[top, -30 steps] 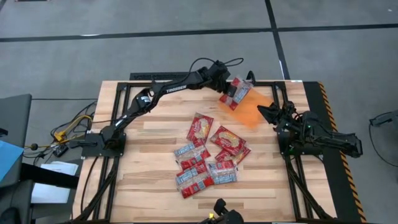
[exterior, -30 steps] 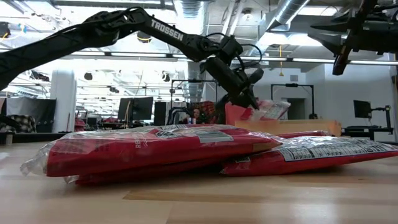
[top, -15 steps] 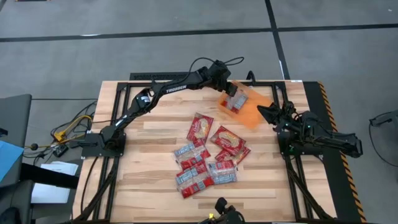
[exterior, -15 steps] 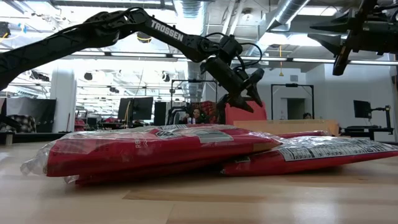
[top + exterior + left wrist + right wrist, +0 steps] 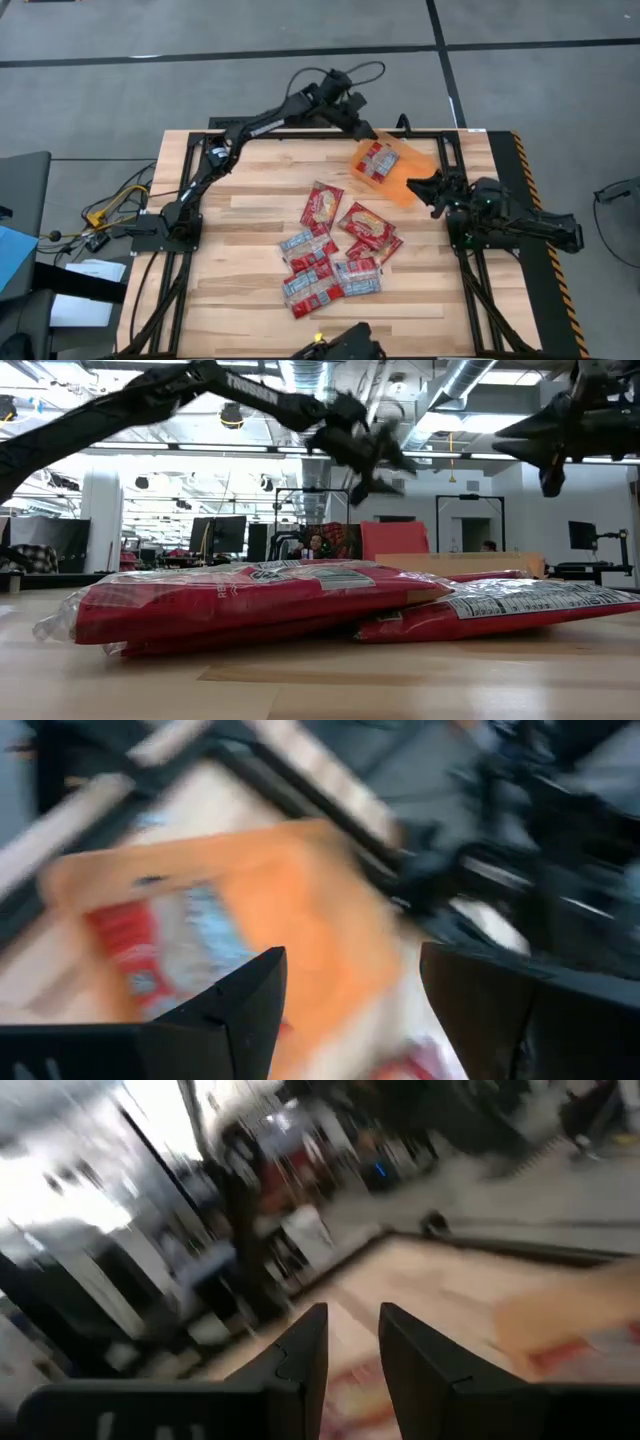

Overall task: Sort popcorn bags into baskets
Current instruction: Put the popcorn bag into the orange transparent bin

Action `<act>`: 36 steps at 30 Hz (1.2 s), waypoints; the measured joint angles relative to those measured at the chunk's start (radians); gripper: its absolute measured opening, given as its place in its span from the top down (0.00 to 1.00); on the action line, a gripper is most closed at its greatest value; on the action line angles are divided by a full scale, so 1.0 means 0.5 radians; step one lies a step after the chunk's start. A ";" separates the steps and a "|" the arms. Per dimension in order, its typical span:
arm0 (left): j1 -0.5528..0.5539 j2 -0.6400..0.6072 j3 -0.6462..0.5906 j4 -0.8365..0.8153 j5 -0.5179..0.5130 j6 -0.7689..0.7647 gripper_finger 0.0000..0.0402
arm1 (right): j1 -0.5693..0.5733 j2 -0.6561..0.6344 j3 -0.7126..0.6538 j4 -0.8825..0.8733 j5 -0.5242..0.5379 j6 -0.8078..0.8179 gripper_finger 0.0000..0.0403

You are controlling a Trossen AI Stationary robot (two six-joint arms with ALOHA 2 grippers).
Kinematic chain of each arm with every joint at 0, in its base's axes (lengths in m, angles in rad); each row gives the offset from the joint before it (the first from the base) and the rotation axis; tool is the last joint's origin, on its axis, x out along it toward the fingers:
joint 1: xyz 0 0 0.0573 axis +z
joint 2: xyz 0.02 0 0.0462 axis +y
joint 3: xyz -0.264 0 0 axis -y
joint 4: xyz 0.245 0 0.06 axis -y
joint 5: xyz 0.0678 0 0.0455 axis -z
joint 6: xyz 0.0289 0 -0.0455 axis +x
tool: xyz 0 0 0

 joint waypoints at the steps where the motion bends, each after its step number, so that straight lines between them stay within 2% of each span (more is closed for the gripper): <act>1: -0.001 -0.048 0.000 -0.032 0.050 0.052 0.47 | 0.000 0.039 0.073 -0.136 0.001 -0.059 0.71; 4: -0.012 -0.190 0.000 -0.172 0.118 0.215 0.47 | -0.004 0.232 0.287 -0.459 0.009 -0.276 0.71; 7: -0.028 -0.341 0.000 -0.348 0.113 0.388 0.47 | -0.004 0.504 0.507 -0.598 0.021 -0.434 0.71; 11: -0.045 -0.538 0.001 -0.664 0.064 0.552 0.46 | 0.020 0.971 0.775 -0.868 -0.018 -0.460 0.71; 14: -0.062 -0.661 0.000 -0.966 -0.020 0.619 0.46 | 0.068 1.330 0.921 -1.014 -0.092 -0.342 0.71; 20: -0.123 -0.830 0.000 -1.470 -0.218 0.756 0.46 | 0.128 1.839 1.012 -0.988 -0.396 -0.318 0.71; 25: -0.218 -0.872 0.000 -1.635 -0.295 0.758 0.46 | 0.145 2.105 1.010 -0.891 -0.606 -0.301 0.64; 32: -0.380 -0.872 0.000 -1.824 -0.435 0.803 0.46 | 0.177 2.364 1.010 -0.842 -0.545 -0.408 0.41; 36: -0.456 -0.871 0.000 -1.837 -0.521 0.786 0.46 | 0.195 2.528 0.995 -0.804 -0.501 -0.396 0.38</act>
